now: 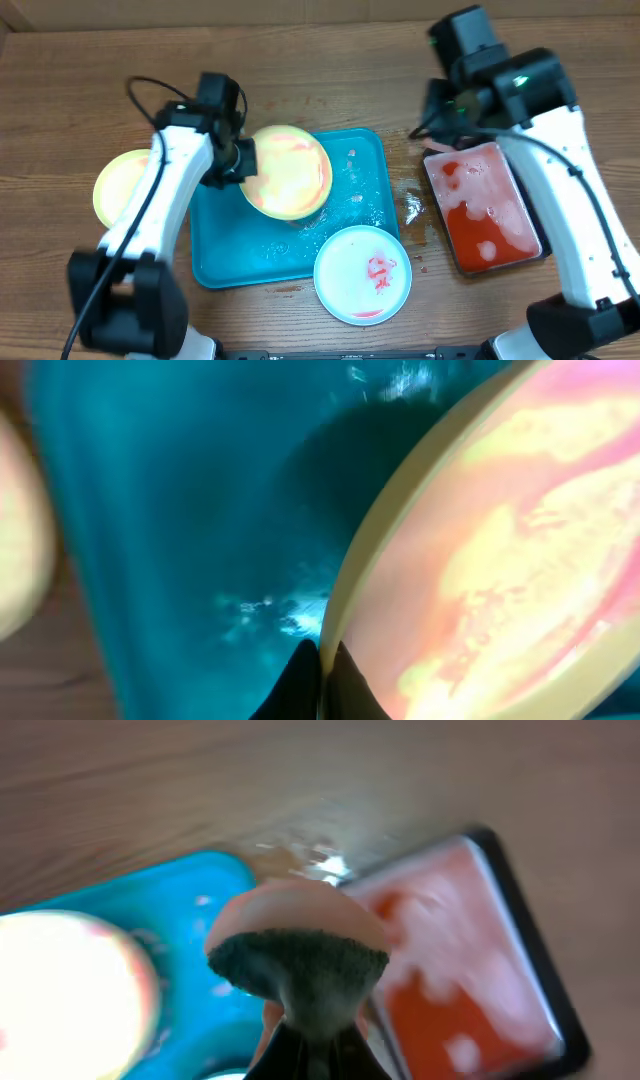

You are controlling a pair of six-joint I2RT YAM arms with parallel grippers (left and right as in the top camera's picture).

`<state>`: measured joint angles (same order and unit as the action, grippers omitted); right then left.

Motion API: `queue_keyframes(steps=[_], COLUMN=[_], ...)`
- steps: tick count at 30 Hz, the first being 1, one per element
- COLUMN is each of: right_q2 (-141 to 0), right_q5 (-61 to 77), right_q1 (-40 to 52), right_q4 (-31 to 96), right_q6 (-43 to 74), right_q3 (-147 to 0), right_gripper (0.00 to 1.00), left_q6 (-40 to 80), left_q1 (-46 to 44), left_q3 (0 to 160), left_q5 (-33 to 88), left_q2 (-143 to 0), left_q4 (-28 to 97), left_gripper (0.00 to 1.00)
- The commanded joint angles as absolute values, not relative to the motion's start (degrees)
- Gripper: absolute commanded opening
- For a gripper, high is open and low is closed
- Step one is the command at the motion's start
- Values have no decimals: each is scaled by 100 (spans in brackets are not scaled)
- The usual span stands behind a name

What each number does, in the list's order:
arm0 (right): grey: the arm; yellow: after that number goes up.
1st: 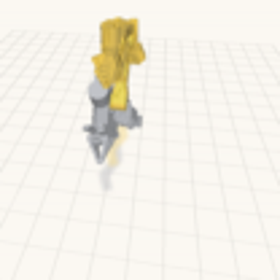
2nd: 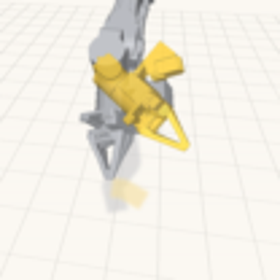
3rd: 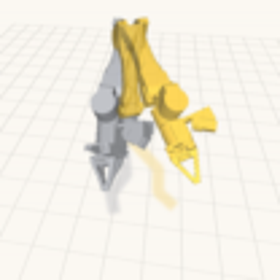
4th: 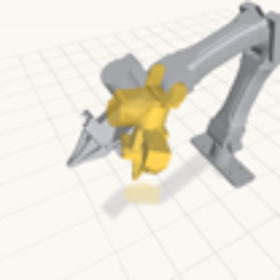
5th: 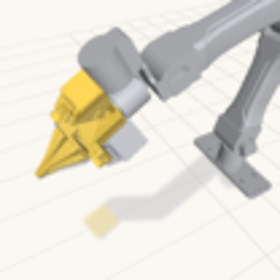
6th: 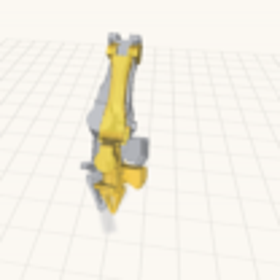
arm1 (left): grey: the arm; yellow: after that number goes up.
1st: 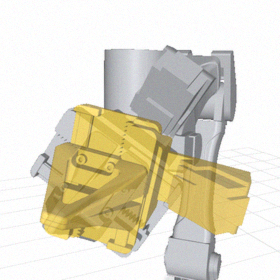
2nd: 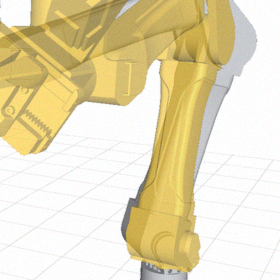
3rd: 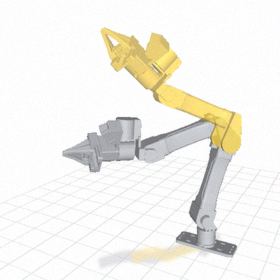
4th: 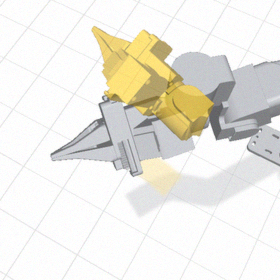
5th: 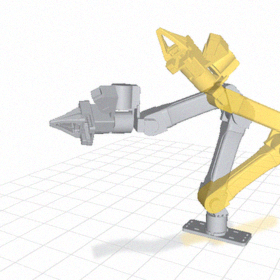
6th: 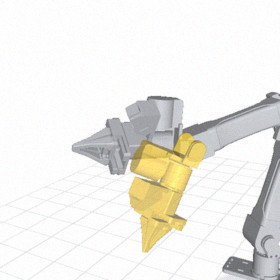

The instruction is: Clean dirty plates on tray and stack at the side

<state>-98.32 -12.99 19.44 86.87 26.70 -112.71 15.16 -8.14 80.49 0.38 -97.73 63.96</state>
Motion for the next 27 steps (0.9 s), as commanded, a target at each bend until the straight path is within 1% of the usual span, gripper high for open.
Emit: queue_keyframes(steps=[1, 5, 10, 14, 19, 25, 27], right_q2=[-9826, -9826, -9826, -9826, -9826, -9826, -9826], right_q5=[-1413, -1415, -1409, -1409, -1391, -1391, -1391], right_q1=[1516, 1068, 766, 718, 698, 698, 698], right_q4=[8825, 8726, 8211, 7695, 7164, 6818, 6733], right_q6=[3006, 3004, 3006, 3009, 3085, 3328, 3328], right_q3=[-11069, -10475, -9483, -8608, -7832, -7432, -7360], right_gripper=[4, 4, 4, 4, 4, 4, 4], left_q6=[1697, 1885, 2268, 2792, 2895, 2895, 2895], left_q1=[-1028, -1345, -1903, -2438, -2974, -3494, -3605], left_q3=[8379, 8525, 8722, 8816, 8840, 8840, 8840], left_q5=[-773, -1542, -2849, -3944, -4633, -5734, -5911], left_q2=[-9194, -8908, -8875, -8875, -8875, -8875, -8875], left_q4=[6687, 7043, 7520, 7819, 7878, 7926, 7924], left_gripper=[4, 4, 4, 4, 4, 4, 4])
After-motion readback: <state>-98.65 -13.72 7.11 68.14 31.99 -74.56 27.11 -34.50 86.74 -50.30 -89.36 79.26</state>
